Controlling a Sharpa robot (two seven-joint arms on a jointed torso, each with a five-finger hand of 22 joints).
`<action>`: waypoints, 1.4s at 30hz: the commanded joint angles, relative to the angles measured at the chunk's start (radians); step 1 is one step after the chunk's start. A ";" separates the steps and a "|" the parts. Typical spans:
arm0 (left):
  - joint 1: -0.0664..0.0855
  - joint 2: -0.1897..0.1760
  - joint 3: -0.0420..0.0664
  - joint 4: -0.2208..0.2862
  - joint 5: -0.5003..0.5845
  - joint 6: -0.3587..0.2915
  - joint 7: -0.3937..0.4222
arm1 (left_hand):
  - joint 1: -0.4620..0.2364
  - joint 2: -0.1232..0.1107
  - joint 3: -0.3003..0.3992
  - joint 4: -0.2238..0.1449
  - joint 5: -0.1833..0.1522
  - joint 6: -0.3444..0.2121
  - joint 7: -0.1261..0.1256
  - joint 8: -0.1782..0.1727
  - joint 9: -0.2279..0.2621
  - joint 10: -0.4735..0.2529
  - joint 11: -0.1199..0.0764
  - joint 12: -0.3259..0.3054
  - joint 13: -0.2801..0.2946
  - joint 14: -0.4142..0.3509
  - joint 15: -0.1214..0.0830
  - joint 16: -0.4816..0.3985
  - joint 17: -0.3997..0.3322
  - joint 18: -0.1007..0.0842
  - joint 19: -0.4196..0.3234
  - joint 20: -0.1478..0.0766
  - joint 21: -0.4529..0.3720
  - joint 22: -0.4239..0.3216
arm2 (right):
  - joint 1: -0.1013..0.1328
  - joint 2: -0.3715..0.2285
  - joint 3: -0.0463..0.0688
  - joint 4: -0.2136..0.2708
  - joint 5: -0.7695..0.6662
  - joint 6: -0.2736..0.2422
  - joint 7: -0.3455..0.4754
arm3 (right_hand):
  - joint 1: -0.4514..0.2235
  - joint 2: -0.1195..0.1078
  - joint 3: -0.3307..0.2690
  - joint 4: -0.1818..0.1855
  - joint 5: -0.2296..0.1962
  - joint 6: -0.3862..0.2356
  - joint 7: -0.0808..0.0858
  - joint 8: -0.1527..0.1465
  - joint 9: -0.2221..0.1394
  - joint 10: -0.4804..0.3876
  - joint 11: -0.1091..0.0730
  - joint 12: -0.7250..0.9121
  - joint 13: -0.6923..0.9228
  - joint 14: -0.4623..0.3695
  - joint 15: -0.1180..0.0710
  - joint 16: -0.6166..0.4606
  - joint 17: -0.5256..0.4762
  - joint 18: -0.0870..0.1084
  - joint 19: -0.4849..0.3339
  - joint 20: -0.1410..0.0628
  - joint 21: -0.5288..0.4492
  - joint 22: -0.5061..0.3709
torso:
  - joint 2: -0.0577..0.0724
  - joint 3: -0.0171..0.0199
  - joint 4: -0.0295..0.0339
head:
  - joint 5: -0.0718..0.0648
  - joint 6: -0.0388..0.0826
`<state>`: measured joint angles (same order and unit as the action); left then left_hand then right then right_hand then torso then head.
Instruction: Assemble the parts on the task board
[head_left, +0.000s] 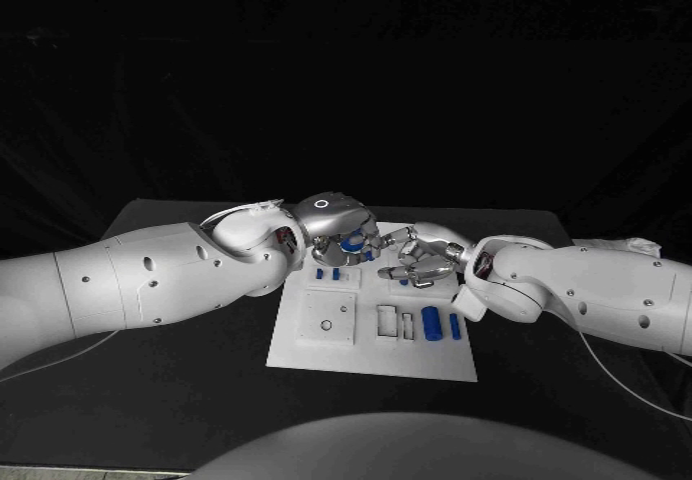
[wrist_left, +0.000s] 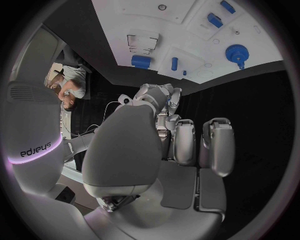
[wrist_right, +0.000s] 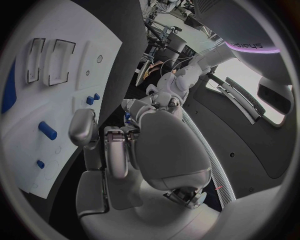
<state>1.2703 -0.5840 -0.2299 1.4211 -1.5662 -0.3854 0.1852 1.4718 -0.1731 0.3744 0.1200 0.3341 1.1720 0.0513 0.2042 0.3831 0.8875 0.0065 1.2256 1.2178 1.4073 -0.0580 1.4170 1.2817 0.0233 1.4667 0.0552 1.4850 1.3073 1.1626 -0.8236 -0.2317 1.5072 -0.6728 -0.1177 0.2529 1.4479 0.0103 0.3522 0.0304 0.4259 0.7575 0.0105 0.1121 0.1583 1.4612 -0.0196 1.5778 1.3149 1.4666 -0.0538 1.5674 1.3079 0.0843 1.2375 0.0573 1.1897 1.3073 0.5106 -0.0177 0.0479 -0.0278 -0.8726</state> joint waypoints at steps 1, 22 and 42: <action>0.000 0.000 0.000 -0.009 -0.010 0.023 -0.020 | 0.001 0.012 0.005 -0.002 0.005 0.002 0.010 0.002 0.002 -0.012 0.002 -0.009 -0.005 -0.007 0.002 -0.005 -0.002 0.002 0.033 0.004 -0.005 0.230 | 0.000 0.001 0.000 0.009 0.019 0.054 0.038 | 0.011 0.000 0.000 -0.007 -0.006 0.011 -0.006 0.006 0.002 0.110 -0.005 -0.007 0.256 0.104 -0.005 0.003 0.263 0.013 -0.006 0.000 0.000 0.135 | 0.000 -0.0003 -0.0001 | 0.000 0.000; 0.000 -0.009 0.000 -0.002 -0.011 0.024 -0.022 | -0.007 0.007 0.039 0.000 0.004 -0.011 0.012 0.010 0.027 -0.175 0.002 -0.339 -0.348 -0.025 0.005 -0.028 -0.025 0.003 0.030 0.012 -0.006 0.229 | 0.000 -0.007 0.000 -0.013 0.018 0.062 -0.006 | -0.001 -0.008 -0.003 -0.005 -0.006 -0.097 0.026 -0.042 -0.017 0.110 0.003 -0.007 0.256 0.104 0.002 0.003 0.263 0.020 -0.043 0.006 -0.029 0.124 | -0.001 -0.0002 0.0003 | 0.001 0.000; 0.000 -0.024 0.000 0.000 -0.015 0.023 -0.029 | -0.006 0.008 0.049 -0.008 -0.007 -0.020 0.007 0.017 0.051 0.019 -0.004 -0.611 -0.663 -0.064 -0.002 -0.127 -0.163 0.003 0.032 0.021 -0.007 0.229 | 0.000 -0.063 0.000 -0.047 0.009 0.010 -0.020 | -0.007 -0.008 -0.009 0.000 -0.009 -0.112 0.044 -0.034 -0.016 0.110 0.011 -0.007 0.256 0.104 0.009 0.003 0.263 0.022 -0.053 0.011 -0.036 0.122 | 0.000 0.0006 0.0001 | 0.007 0.000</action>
<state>1.2699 -0.6081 -0.2307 1.4198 -1.5746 -0.3708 0.1644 1.4682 -0.1721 0.4255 0.1100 0.3299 1.1552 0.0600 0.2190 0.4342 0.9039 0.0028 0.6174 0.5572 1.3470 -0.0585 1.2951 1.1197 0.0233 1.4666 0.0695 1.4791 1.3073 1.1628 -0.8849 -0.2317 1.4620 -0.6555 -0.0970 0.2369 1.4488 0.0030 0.3461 0.0305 0.4216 0.6410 0.0522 0.0742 0.1421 1.4630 -0.0140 1.5749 1.3146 1.4666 -0.0538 1.5673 1.3075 0.0997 1.1908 0.0682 1.1596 1.3077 0.5102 -0.0173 0.0476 -0.0210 -0.8726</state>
